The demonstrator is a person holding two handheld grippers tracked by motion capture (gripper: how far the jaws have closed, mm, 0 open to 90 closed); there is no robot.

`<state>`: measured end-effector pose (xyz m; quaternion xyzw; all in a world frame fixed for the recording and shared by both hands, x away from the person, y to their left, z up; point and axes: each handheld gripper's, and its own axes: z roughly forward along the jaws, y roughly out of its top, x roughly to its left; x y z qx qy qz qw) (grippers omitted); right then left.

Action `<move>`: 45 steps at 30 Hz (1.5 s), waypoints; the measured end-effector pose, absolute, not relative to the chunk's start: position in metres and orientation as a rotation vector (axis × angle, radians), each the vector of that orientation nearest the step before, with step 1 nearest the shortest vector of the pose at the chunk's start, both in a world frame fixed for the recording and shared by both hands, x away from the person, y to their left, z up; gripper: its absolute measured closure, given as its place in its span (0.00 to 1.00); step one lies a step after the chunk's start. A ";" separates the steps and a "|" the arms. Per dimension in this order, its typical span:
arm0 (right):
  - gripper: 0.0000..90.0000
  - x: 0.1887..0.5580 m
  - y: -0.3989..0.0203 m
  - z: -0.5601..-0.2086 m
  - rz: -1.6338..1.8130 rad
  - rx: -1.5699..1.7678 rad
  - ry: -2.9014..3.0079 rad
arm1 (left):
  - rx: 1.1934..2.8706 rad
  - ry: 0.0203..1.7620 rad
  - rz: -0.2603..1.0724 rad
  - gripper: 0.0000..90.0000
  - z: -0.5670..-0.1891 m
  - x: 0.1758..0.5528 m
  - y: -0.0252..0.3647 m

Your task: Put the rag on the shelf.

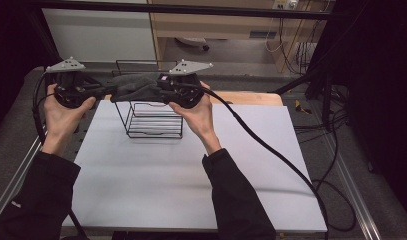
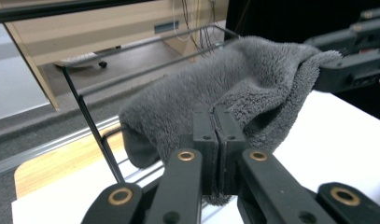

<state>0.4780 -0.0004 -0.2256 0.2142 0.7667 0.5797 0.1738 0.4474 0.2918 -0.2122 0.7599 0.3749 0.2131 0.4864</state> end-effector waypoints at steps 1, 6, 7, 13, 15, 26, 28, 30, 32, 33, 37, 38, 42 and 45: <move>0.69 0.477 -0.001 -0.225 1.644 0.607 2.174 | 1.858 0.906 0.513 0.99 -0.214 0.447 0.292; 0.59 0.476 -0.001 -0.223 1.652 0.621 2.152 | 1.899 0.886 0.493 1.00 -0.230 0.443 0.290; 0.59 0.476 -0.001 -0.223 1.665 0.625 2.147 | 1.904 0.887 0.491 1.00 -0.233 0.443 0.289; 0.86 0.478 0.001 -0.227 1.648 0.650 2.203 | 1.922 0.904 0.489 1.00 -0.251 0.449 0.285; 0.96 0.481 0.003 -0.234 1.590 0.675 2.239 | 1.915 0.917 0.489 1.00 -0.257 0.451 0.285; 0.95 0.498 0.003 -0.272 1.547 0.789 2.274 | 1.863 0.945 0.523 1.00 -0.274 0.459 0.284; 0.91 0.498 0.003 -0.274 1.559 0.768 2.269 | 1.862 0.945 0.513 1.00 -0.274 0.460 0.285; 0.87 0.496 0.003 -0.273 1.565 0.757 2.268 | 1.858 0.944 0.508 1.00 -0.274 0.458 0.286; 0.81 0.493 0.001 -0.269 1.579 0.737 2.270 | 1.854 0.940 0.505 0.96 -0.271 0.455 0.287; 0.78 0.490 0.000 -0.266 1.587 0.733 2.262 | 1.853 0.936 0.501 0.93 -0.270 0.453 0.287; 0.64 0.480 -0.009 -0.253 1.603 0.710 2.256 | 1.860 0.932 0.497 0.81 -0.265 0.442 0.290; 0.58 0.477 -0.012 -0.249 1.604 0.713 2.253 | 1.865 0.938 0.494 0.78 -0.264 0.440 0.291; 0.41 0.468 -0.023 -0.240 1.591 0.747 2.259 | 1.890 0.928 0.501 0.69 -0.263 0.430 0.292; 0.31 0.461 -0.036 -0.236 1.568 0.755 2.260 | 1.903 0.925 0.502 0.60 -0.265 0.423 0.294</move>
